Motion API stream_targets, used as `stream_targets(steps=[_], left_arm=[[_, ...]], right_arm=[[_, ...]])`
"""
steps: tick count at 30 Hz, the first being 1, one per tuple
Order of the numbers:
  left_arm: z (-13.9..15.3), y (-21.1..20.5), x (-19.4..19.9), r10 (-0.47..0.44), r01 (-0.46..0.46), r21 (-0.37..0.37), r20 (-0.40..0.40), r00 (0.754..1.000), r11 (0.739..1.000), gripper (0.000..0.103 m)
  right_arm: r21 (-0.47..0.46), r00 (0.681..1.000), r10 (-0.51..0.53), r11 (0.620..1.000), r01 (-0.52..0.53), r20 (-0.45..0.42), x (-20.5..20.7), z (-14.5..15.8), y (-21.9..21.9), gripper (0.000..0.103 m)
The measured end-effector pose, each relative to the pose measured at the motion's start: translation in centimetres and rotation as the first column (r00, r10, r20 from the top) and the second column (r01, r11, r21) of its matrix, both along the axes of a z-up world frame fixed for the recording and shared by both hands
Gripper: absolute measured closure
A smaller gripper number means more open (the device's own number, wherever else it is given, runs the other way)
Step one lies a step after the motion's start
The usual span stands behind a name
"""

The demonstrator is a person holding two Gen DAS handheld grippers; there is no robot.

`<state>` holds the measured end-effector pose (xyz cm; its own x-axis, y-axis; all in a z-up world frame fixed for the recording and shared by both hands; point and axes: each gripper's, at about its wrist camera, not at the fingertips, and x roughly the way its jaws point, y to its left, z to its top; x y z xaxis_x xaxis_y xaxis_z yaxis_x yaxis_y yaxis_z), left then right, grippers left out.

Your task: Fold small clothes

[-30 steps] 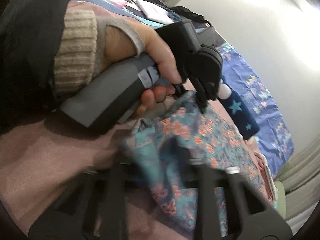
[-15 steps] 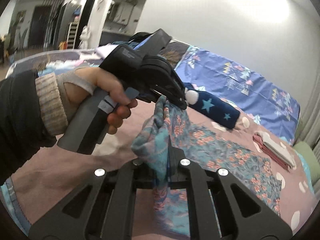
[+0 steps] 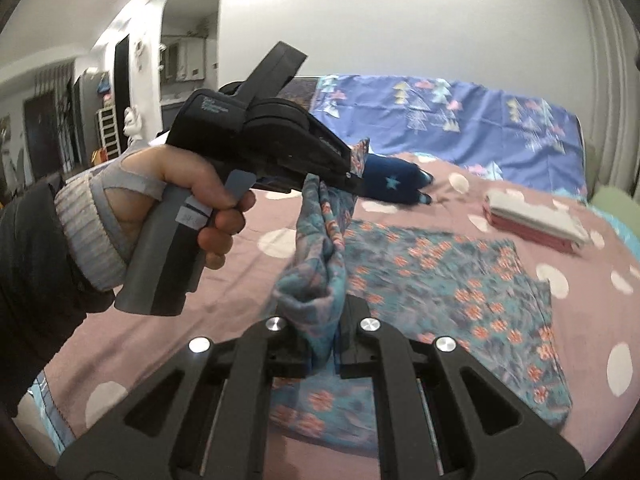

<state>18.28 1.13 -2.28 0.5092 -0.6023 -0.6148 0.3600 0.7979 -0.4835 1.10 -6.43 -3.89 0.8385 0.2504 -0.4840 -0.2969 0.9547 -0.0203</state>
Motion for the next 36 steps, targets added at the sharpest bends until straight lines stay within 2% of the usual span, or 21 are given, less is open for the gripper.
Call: stream_targets(steps=[7,18,24,31,36], left_arm=[[-0.3,-6.4,0.8,-0.042,0.042,0.061,-0.014,0.999,0.997,0.094],[-0.9,-15.3,1.7,-0.129,0.135,0.176,-0.046,0.991,0.975,0.094],[-1.8,-20.4,2.4,-0.172,0.184,0.269,-0.067,0.983,0.945,0.094],[-3.4,-23.6,2.7,-0.146,0.151,0.401,-0.043,0.988,0.904,0.094],[-3.4,-24.8,2.5,-0.150,0.145,0.444,-0.023,0.988,0.884,0.095]], right_arm=[[0.121,0.995,-0.079,0.989,0.086,-0.061,0.5,-0.6,-6.7,0.096],[0.236,0.976,-0.184,0.950,0.206,-0.113,0.5,-1.8,-14.3,0.096],[0.304,0.961,-0.232,0.914,0.269,-0.152,0.4,-2.5,-18.1,0.096],[0.375,0.943,-0.253,0.870,0.319,-0.214,0.4,-4.6,-21.1,0.096],[0.444,0.946,-0.240,0.839,0.315,-0.217,0.1,-5.0,-22.0,0.096]])
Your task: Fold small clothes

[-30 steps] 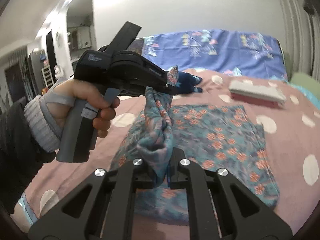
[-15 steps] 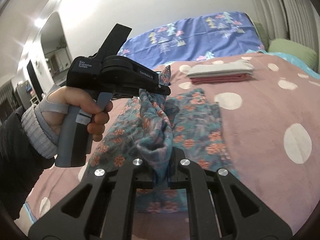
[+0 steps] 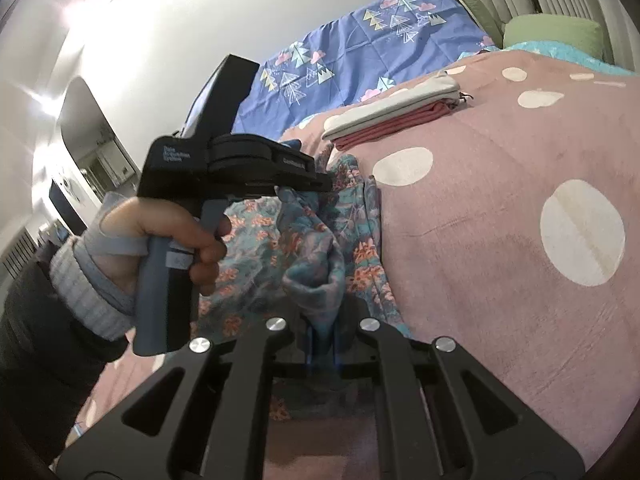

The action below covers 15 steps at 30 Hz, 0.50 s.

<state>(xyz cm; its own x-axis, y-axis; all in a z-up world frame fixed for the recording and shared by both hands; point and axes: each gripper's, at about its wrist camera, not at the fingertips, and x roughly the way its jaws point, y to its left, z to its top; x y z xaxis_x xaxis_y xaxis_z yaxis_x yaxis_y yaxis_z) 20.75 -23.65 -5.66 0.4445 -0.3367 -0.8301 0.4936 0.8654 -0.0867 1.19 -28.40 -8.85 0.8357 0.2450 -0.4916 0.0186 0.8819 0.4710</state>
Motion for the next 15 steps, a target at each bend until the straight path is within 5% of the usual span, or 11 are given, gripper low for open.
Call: stream_targets(steps=[8,15], left_arm=[[-0.1,-1.5,-0.8,-0.028,0.027,0.045,0.031,0.999,0.999,0.092],[2.1,-0.1,-3.7,-0.077,0.078,-0.012,0.087,0.993,0.997,0.049]], right_arm=[[0.016,1.000,-0.016,1.000,0.016,0.007,-0.5,-0.2,-0.4,0.097],[0.007,1.000,-0.022,1.000,0.022,-0.012,-0.5,-0.3,-0.3,0.097]])
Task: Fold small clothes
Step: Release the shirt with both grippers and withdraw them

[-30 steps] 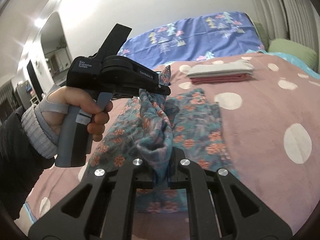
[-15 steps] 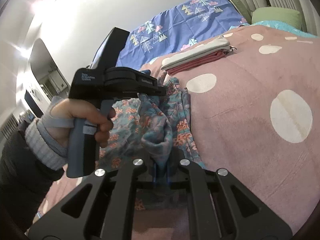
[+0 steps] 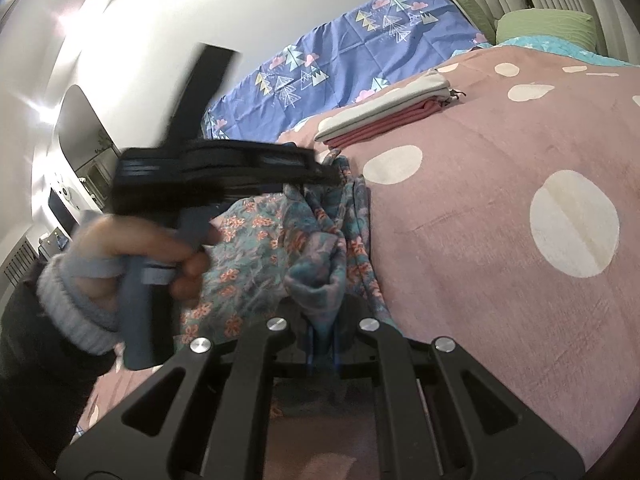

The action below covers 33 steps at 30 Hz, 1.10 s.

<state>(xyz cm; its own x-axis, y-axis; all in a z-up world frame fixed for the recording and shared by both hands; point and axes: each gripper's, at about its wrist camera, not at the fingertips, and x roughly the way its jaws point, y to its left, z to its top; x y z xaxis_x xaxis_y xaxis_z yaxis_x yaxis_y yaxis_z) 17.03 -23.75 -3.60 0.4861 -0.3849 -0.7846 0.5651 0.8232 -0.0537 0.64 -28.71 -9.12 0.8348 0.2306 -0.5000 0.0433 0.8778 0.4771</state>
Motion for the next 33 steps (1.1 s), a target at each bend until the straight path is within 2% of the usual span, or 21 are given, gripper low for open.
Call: stream_targets(steps=[5,8,13,16,19,23,29,33], left_arm=[[3.0,4.1,-5.5,-0.006,0.011,-0.049,0.097,0.995,0.999,0.036],[3.2,7.1,-9.9,-0.010,0.016,-0.044,0.132,0.991,0.999,0.031],[0.5,12.3,-17.4,0.019,-0.020,0.002,0.131,0.991,1.000,0.027],[-1.6,14.5,-19.5,0.061,-0.061,0.001,0.079,0.995,0.998,0.026],[-3.5,15.5,-20.3,0.094,-0.094,-0.003,0.032,0.995,0.996,0.026],[-4.7,15.7,-19.9,0.138,-0.137,-0.021,0.035,0.990,0.990,0.026],[-4.9,15.1,-18.7,0.192,-0.189,-0.045,0.072,0.979,0.981,0.026],[-5.2,16.1,-18.2,0.265,-0.273,0.038,0.149,0.953,0.961,0.026]], right_arm=[[0.012,1.000,-0.001,1.000,0.002,-0.014,0.0,-0.3,-0.2,0.096],[0.013,1.000,-0.003,1.000,0.003,-0.020,0.1,-0.4,-0.3,0.096],[-0.015,0.999,-0.009,1.000,0.008,-0.038,0.3,-0.4,0.1,0.096],[-0.025,0.999,-0.011,1.000,0.010,-0.044,0.4,-0.2,0.3,0.096],[-0.033,0.999,-0.015,0.999,0.013,-0.052,0.5,0.0,0.4,0.096],[-0.015,0.998,-0.007,1.000,0.006,-0.057,0.4,0.6,0.3,0.096],[0.130,0.997,0.038,0.991,-0.029,-0.070,0.5,1.5,-0.9,0.098],[0.198,0.995,0.055,0.980,-0.037,-0.086,0.6,1.6,-2.2,0.098]])
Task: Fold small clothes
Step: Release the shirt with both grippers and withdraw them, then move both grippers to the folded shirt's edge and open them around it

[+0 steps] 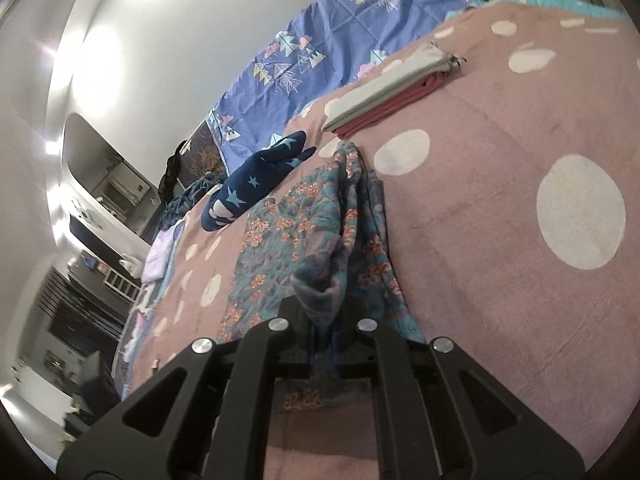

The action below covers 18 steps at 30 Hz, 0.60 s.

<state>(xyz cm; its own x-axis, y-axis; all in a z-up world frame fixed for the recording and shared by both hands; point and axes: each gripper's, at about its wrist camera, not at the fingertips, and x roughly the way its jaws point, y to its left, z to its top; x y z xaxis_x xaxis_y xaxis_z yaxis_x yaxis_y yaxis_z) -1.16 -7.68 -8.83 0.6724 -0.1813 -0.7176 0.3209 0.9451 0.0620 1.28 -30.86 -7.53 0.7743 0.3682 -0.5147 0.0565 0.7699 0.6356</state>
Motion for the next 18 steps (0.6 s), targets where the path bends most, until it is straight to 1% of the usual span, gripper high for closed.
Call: stream_targets(steps=[2,4,6,9,10,11,13,14,15,17,18], left_arm=[[-0.4,1.2,-0.2,0.007,-0.007,-0.011,-0.012,1.000,1.000,0.026],[-0.8,2.2,-0.3,0.006,-0.007,-0.048,-0.037,0.999,0.999,0.026],[-1.0,2.3,-0.4,0.006,-0.008,-0.049,-0.044,0.999,0.999,0.026],[-1.0,2.2,-0.3,0.001,-0.003,-0.048,-0.051,0.999,0.999,0.026],[-1.0,2.4,-0.2,-0.001,-0.002,-0.053,-0.054,0.999,0.999,0.026],[-1.0,2.4,-0.1,-0.001,-0.002,-0.060,-0.057,0.998,0.998,0.026],[-1.1,2.5,0.1,-0.001,-0.004,-0.076,-0.064,0.998,0.997,0.026],[-1.2,2.6,0.1,-0.002,-0.004,-0.080,-0.067,0.998,0.997,0.026],[-1.2,2.6,0.2,-0.002,-0.003,-0.082,-0.069,0.998,0.997,0.026],[-1.3,2.6,0.1,-0.003,-0.003,-0.085,-0.072,0.997,0.996,0.026],[-1.3,2.6,0.1,-0.003,-0.003,-0.086,-0.074,0.997,0.996,0.026]], right_arm=[[0.024,0.999,0.019,1.000,-0.018,-0.032,0.0,-0.8,-0.5,0.098],[0.012,0.996,0.022,1.000,-0.021,-0.083,-0.2,-2.3,-0.6,0.098],[0.026,0.992,0.018,1.000,-0.015,-0.127,-0.5,-3.9,-0.8,0.098],[0.032,0.992,0.018,0.999,-0.014,-0.123,-1.0,-4.1,-0.8,0.095],[0.023,0.993,0.021,1.000,-0.018,-0.115,-1.2,-3.8,-0.9,0.091],[0.000,0.994,0.020,1.000,-0.020,-0.105,-1.5,-3.3,-0.9,0.089],[-0.078,0.997,0.006,0.997,-0.012,-0.080,-2.1,-2.3,-1.1,0.086],[-0.139,0.997,0.005,0.990,-0.015,-0.073,-2.4,-2.0,-1.0,0.085],[-0.180,0.997,0.018,0.983,-0.031,-0.073,-2.5,-1.9,-0.9,0.084],[-0.300,0.991,0.089,0.947,-0.116,-0.101,-2.8,-2.0,0.3,0.084],[-0.376,0.983,0.137,0.910,-0.173,-0.120,-3.1,-2.2,1.3,0.083]])
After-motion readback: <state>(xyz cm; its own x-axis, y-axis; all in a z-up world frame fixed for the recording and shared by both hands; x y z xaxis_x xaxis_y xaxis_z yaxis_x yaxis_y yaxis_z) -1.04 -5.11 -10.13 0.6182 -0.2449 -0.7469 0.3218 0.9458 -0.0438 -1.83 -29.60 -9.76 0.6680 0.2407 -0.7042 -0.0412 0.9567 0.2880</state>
